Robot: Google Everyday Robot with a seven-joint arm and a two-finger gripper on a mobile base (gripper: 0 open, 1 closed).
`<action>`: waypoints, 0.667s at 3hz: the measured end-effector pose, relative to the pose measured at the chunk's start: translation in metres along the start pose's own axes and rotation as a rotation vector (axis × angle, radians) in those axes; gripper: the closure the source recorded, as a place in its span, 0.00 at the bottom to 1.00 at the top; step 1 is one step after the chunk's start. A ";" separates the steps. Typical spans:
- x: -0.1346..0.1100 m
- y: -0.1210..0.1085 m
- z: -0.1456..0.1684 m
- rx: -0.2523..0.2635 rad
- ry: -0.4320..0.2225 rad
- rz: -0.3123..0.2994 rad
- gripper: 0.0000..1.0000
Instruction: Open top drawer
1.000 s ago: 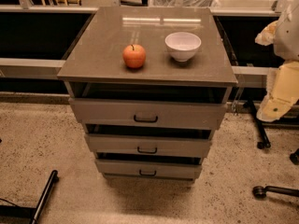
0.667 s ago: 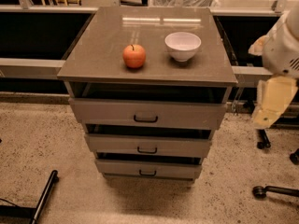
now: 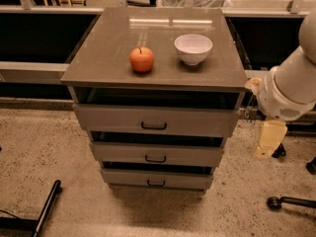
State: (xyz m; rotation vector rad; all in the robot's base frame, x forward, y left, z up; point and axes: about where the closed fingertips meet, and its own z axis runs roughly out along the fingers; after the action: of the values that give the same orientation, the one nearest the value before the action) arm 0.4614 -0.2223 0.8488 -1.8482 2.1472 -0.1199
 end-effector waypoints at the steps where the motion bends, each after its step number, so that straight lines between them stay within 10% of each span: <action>1: -0.003 0.017 0.040 -0.014 -0.069 -0.101 0.00; 2: -0.004 0.016 0.040 -0.006 -0.070 -0.180 0.00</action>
Offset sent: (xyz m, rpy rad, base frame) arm -0.0036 0.0098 -0.0377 0.0360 -0.0087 0.0962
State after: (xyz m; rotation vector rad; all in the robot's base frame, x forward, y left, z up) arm 0.4574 -0.2107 0.8074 -2.0158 1.9351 -0.0864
